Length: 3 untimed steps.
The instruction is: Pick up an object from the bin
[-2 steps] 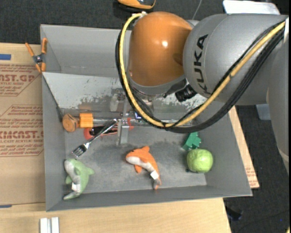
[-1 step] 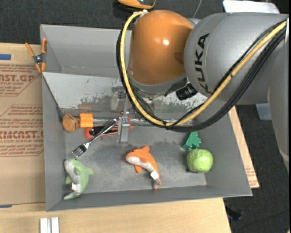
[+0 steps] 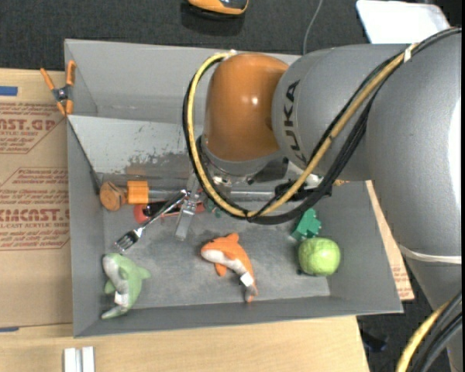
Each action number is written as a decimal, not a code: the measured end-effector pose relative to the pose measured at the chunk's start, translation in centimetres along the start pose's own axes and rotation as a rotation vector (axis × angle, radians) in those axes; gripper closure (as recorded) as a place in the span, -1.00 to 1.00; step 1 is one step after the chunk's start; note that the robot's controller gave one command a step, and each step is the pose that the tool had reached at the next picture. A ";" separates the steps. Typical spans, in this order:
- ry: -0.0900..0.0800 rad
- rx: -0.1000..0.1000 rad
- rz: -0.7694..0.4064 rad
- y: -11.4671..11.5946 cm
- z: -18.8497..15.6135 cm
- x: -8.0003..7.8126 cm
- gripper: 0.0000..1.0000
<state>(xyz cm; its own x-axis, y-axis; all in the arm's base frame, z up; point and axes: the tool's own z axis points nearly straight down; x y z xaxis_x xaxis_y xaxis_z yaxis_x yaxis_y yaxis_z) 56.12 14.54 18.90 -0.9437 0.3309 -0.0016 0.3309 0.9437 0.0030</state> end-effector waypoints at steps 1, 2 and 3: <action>-0.004 0.000 -0.272 1.3 1.3 0.0 -1.00; 0.003 0.001 -0.272 -4.0 -2.4 3.1 -1.00; -0.001 0.000 -0.246 -2.9 -3.3 -1.6 -1.00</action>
Offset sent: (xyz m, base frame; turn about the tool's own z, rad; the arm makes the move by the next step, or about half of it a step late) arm -0.0668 -0.0496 0.0458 -0.1632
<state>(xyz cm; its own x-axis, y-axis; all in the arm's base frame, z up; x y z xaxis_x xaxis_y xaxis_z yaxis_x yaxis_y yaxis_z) 56.65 11.28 22.19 -0.9958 0.0911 -0.0030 0.0911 0.9958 0.0023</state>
